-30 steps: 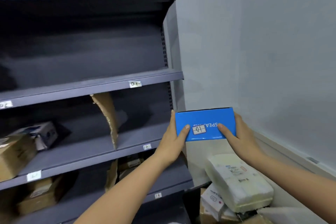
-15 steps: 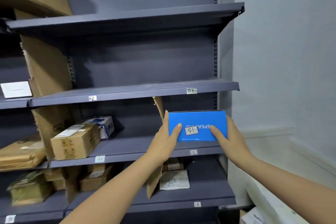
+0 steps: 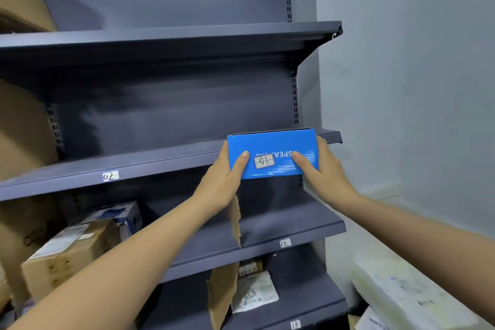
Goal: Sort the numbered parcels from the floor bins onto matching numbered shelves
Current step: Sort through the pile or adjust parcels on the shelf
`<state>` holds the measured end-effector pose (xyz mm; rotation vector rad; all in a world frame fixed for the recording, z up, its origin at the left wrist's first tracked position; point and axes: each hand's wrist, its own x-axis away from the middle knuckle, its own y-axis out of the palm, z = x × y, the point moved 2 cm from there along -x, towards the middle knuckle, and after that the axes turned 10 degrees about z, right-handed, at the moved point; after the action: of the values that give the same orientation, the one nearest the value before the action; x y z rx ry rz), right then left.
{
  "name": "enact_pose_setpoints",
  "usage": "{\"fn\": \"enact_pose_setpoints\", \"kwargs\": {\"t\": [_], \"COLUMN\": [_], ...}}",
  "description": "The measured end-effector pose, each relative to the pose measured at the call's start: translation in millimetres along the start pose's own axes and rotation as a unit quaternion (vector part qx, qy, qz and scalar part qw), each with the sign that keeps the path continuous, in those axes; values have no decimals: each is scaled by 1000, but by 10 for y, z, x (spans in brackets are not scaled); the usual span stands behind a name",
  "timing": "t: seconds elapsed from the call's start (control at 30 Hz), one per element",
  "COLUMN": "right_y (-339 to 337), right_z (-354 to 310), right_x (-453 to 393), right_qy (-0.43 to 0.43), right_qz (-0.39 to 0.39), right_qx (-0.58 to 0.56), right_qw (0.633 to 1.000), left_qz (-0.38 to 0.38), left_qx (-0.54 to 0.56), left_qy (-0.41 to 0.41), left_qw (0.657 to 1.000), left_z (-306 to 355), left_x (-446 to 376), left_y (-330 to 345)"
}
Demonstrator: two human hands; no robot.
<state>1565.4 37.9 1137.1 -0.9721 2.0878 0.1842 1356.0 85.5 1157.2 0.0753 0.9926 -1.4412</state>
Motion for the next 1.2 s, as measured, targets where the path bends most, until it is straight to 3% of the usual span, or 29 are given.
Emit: {"fn": "enact_pose_setpoints", "kwargs": {"t": [0.17,0.37,0.73,1.07,1.2], "right_y": [69,99,407,732,843], "right_z": [50,215,1033,1619,1720], "right_x": [-483,-1243,-2673,-3321,-3459], "right_qy": [25,-9,-9,-24,-48], "right_qz": [-29,-78,-202,-251,-281], "right_qx": [6,54,116,151,233], "right_qw": [999,995,972,956,930], "left_qz": [11,21,34,-13,-40], "left_qx": [7,-11,-51,-94,-157], "left_qy": [26,30,-48,-24,-22], "left_qw": [1000,999,997,995,987], "left_z": [75,95,-183,-380,-496], "left_x": [-470,-1131,-2338,-3022,-3259], "left_y": [-31,116,886,1295,1359]}}
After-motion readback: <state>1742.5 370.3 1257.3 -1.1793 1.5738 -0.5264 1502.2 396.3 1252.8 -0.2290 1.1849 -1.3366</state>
